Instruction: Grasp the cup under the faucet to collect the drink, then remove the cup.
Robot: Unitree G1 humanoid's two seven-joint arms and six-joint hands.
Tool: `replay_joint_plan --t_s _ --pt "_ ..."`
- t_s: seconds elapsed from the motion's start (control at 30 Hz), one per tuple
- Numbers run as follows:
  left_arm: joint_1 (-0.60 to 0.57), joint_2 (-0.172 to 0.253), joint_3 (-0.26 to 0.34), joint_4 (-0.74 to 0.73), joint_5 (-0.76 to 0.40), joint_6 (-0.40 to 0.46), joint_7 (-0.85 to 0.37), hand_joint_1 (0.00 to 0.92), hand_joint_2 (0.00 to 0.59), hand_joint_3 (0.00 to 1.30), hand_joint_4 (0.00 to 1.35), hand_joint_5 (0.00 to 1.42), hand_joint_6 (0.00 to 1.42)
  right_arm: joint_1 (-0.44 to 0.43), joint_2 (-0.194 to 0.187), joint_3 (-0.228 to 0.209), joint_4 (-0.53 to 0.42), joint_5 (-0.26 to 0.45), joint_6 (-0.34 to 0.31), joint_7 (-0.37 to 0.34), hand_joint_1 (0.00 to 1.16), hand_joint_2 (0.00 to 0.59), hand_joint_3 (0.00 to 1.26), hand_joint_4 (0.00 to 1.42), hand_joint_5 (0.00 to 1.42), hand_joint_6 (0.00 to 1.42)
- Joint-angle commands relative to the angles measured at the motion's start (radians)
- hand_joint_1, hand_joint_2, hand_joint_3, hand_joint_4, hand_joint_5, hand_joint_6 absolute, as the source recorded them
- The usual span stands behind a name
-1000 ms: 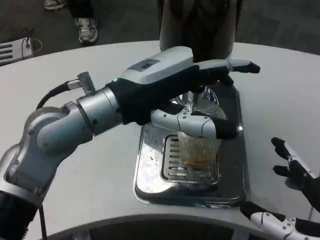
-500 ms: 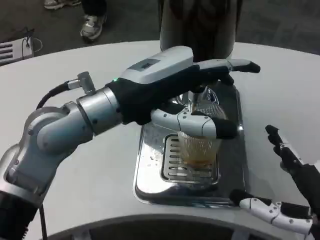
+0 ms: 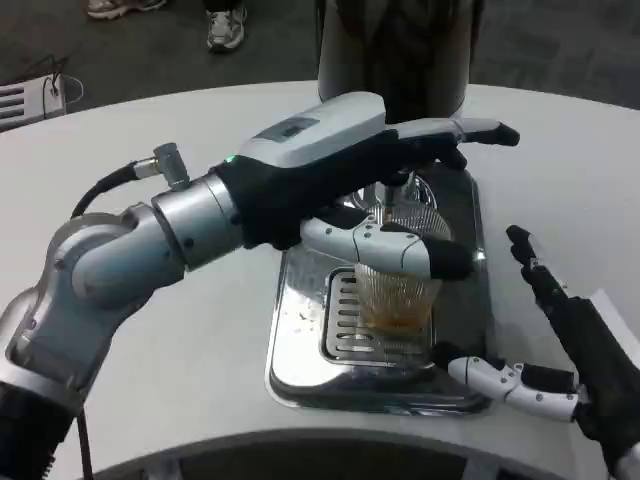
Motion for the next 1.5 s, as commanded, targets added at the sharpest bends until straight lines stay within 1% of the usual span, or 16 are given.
replay_joint_plan --t_s 0.03,0.47,0.9,1.27,1.5 --pt "0.034 0.018 -0.023 0.025 0.036 0.014 -0.031 0.000 0.025 0.15 0.11 0.22 0.28 -0.033 0.005 0.012 0.035 0.010 0.014 -0.027 0.78 0.206 0.00 0.00 0.00 0.00" --pt "0.026 0.031 -0.016 0.041 0.029 0.004 -0.037 0.000 0.019 0.15 0.11 0.22 0.28 -0.135 0.011 0.042 0.152 0.034 0.023 -0.075 0.79 0.207 0.00 0.00 0.00 0.00" --pt "0.020 0.037 -0.010 0.053 0.024 0.002 -0.036 0.000 0.014 0.15 0.11 0.22 0.28 -0.235 0.021 0.066 0.264 0.056 0.013 -0.113 0.79 0.207 0.00 0.00 0.00 0.00" --pt "0.032 0.028 0.012 0.060 0.005 0.009 -0.020 0.000 0.012 0.15 0.11 0.22 0.28 -0.265 0.017 0.074 0.312 0.084 -0.001 -0.116 0.79 0.207 0.00 0.00 0.00 0.00" --pt "0.063 0.005 0.062 0.060 -0.031 0.000 0.053 0.000 0.011 0.15 0.11 0.21 0.28 -0.267 0.012 0.071 0.317 0.101 -0.005 -0.115 0.78 0.204 0.00 0.00 0.00 0.00"
